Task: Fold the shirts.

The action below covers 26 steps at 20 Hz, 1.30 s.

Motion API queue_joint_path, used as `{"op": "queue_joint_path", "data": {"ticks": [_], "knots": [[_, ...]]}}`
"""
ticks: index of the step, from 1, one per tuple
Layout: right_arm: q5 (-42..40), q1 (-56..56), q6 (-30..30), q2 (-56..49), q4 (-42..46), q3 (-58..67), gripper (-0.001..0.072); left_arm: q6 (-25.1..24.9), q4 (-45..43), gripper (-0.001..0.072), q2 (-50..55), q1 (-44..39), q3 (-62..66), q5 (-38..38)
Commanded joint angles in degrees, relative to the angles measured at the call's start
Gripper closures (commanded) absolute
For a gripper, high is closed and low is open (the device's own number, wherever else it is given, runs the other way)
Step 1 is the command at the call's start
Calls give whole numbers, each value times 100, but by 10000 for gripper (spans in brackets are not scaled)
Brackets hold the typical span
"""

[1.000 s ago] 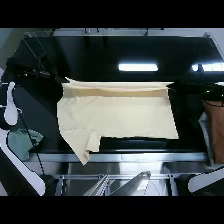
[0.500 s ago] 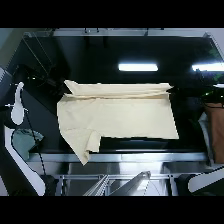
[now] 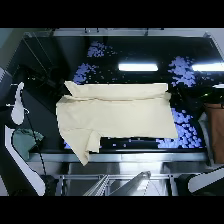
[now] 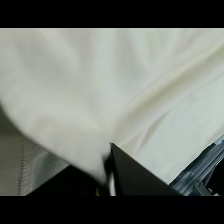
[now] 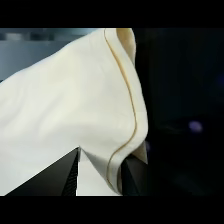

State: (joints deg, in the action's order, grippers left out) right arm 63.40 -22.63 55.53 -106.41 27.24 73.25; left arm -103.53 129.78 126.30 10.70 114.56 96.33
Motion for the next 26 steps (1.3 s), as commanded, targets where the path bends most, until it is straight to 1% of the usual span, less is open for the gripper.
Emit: {"op": "queue_joint_path", "data": {"ticks": [1,2,3,4,5,7,9,11,14,16,18,20,23,24,26], "knots": [[291,-22,160,2,24,22,408,205,22,113,0,2,57,302],[431,-116,284,76,63,26,407,328,35,0,-2,55,153,404],[597,-227,466,177,240,42,406,476,42,-1,-26,127,295,518],[769,-356,695,328,590,59,382,595,44,-2,-92,216,363,599],[914,-487,977,507,1045,59,275,658,44,-1,-240,317,323,675],[1309,-756,1410,916,2052,55,268,656,24,-1,-682,540,-20,761],[1731,-946,1696,1362,3069,-109,271,656,11,-1,-1244,815,-671,774],[1838,-1064,1705,1923,3657,-737,271,649,-129,0,-1908,1019,-1687,643],[1401,-1080,1429,2660,3694,-2205,269,398,-861,1,-2975,1099,-3622,76],[1158,-1078,1296,2747,3661,-2887,268,166,-1029,0,-3515,1128,-4767,-173],[957,-1078,1095,2671,3630,-3292,269,142,-1023,0,-3919,1213,-5630,-446],[708,-1075,778,2557,3178,-3499,269,157,-1019,0,-4306,1335,-6306,-737],[667,-1071,157,2295,2140,-3521,272,157,-1021,0,-4846,1360,-7047,-1102],[669,-1071,70,2205,1950,-3521,279,162,-1019,0,-5014,1342,-7263,-1252],[717,-1071,13,2035,1895,-3519,284,164,-1023,0,-5305,1333,-7687,-1521]]}}
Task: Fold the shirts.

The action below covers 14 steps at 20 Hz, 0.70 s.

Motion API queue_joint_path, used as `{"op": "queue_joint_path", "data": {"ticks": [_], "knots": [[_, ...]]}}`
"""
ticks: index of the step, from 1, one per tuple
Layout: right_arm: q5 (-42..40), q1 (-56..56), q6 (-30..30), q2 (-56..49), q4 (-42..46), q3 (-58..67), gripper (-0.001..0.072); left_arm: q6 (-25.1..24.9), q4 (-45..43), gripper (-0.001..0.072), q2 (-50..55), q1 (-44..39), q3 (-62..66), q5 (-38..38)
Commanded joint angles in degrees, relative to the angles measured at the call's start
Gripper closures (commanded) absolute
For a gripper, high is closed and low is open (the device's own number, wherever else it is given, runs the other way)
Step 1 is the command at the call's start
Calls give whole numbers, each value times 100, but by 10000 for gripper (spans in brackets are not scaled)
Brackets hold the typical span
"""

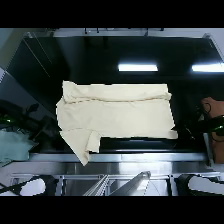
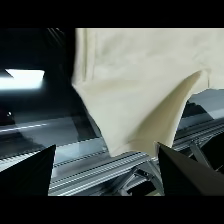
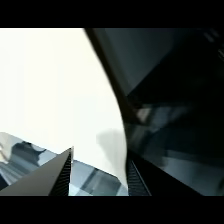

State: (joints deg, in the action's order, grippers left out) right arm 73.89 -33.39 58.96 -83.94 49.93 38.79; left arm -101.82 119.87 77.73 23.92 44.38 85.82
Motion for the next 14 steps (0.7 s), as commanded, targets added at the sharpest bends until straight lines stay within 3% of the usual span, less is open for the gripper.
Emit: {"op": "queue_joint_path", "data": {"ticks": [1,2,3,4,7,10,13,14], "knots": [[-291,4,-332,-280,-378,-72,391,-4,-31,1,-566,9,-866,-579],[-262,4,-330,-323,-380,-72,563,55,-24,1,-664,2,-1051,-706],[-249,4,-330,-334,-417,-72,655,116,-24,1,-739,-26,-1233,-872],[-249,4,-330,-332,-472,-72,693,149,0,13,-769,-35,-1366,-1016],[-251,4,-330,-332,-522,-72,693,190,52,17,-632,-258,-1655,-1488],[-212,4,-330,-332,-520,-72,694,-111,975,17,-188,-737,-1705,-2155],[-81,4,-328,-332,-522,-72,694,-597,1821,233,275,-1141,-1475,-2374],[-44,2,-328,-332,-522,-72,694,-601,1784,367,374,-1215,-1322,-2256]]}}
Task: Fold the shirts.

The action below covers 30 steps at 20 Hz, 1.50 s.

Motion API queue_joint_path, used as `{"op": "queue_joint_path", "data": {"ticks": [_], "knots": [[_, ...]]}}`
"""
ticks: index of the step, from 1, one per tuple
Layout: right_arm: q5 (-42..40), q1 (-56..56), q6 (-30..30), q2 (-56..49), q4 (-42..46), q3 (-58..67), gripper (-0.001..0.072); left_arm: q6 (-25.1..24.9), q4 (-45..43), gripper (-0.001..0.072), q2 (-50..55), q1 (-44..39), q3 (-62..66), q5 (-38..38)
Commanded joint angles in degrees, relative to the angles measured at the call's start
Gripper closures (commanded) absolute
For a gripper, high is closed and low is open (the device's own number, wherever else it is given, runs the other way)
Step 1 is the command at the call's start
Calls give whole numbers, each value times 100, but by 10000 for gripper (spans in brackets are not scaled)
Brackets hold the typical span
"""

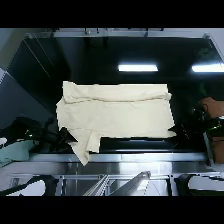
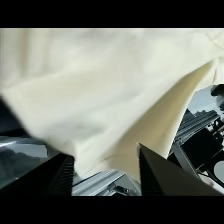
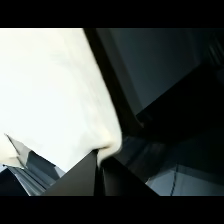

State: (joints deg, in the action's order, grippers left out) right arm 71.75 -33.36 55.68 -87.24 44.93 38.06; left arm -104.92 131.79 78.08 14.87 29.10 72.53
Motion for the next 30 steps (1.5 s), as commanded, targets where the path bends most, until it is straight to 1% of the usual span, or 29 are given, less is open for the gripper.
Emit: {"op": "queue_joint_path", "data": {"ticks": [1,2,5,10,12,14,17,20,22,23,26,28,30], "knots": [[181,0,0,-2,-20,0,694,-321,579,556,404,-343,378,-767],[199,0,2,-2,-22,0,694,-339,581,682,409,-343,535,-634],[444,-4,0,7,-22,20,694,-369,575,681,168,-284,951,-306],[1296,-28,20,391,-20,343,696,-417,579,680,-734,59,1449,1051],[1432,-114,221,645,-17,579,696,-413,577,680,-1261,267,1364,1510],[1427,-208,420,787,-15,717,697,-415,577,680,-1740,492,1163,1716],[1462,-229,433,791,133,726,696,-420,564,680,-2264,905,824,1836],[1379,-343,431,793,236,739,696,-409,317,680,-2527,1320,761,1884],[1335,-367,396,793,28,763,697,-409,341,679,-2492,1384,769,1825],[1276,-358,284,793,-264,780,696,-409,378,680,-2363,1353,817,1766],[872,-199,-195,793,-1690,859,696,-409,501,681,-1637,1019,1320,1718],[326,94,-402,778,-2173,922,696,-409,627,681,-1040,693,1912,1508],[-407,498,-599,658,-2365,997,696,-402,623,682,-354,415,2656,1220]]}}
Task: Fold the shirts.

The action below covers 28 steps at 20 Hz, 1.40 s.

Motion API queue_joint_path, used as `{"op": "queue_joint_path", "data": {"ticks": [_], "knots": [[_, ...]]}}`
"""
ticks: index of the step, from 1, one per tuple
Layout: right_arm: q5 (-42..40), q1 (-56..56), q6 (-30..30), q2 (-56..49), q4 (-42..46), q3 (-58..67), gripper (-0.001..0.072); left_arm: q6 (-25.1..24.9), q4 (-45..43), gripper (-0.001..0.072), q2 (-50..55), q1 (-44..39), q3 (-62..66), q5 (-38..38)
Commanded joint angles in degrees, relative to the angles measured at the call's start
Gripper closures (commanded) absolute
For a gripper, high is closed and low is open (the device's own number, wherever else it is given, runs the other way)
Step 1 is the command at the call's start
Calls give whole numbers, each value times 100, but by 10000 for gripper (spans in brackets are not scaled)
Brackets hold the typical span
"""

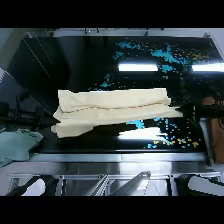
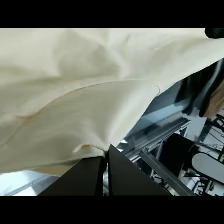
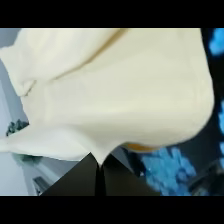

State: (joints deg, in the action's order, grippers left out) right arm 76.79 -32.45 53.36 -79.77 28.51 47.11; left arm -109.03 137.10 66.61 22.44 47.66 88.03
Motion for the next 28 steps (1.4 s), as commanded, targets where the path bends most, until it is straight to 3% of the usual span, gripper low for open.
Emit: {"op": "queue_joint_path", "data": {"ticks": [1,5,11,17,18,19,20,21,22,24,26,28], "knots": [[-1303,608,-483,-190,-791,149,696,11,90,682,1178,-448,1202,-407],[-2291,1043,-616,-833,-841,634,696,26,85,683,2662,-623,2627,-538],[-2341,1115,-699,-1884,-820,1067,695,160,44,684,4321,-623,3777,-267],[-2212,1113,-931,-1978,-820,1071,694,258,72,688,4874,-623,4063,125],[-2103,1095,-964,-1941,-817,1082,665,258,116,593,4872,-623,4205,243],[-1961,1056,-1034,-1886,-787,1145,476,337,116,379,4872,-623,4446,452],[-1729,970,-1029,-1812,-695,1283,373,457,116,227,4846,-623,4704,658],[-1499,850,-951,-1720,-474,1467,359,560,114,-2,4795,-623,4990,833],[-1338,734,-822,-1628,-116,1683,321,667,105,-2,4732,-623,5241,903],[-1307,614,72,-1563,1058,2074,93,813,92,-1,4597,-623,5702,916],[-1228,616,741,-1637,1899,2212,63,944,92,18,4546,-704,6109,907],[-1078,706,756,-1875,1786,2212,68,1016,90,18,4548,-844,6345,896]]}}
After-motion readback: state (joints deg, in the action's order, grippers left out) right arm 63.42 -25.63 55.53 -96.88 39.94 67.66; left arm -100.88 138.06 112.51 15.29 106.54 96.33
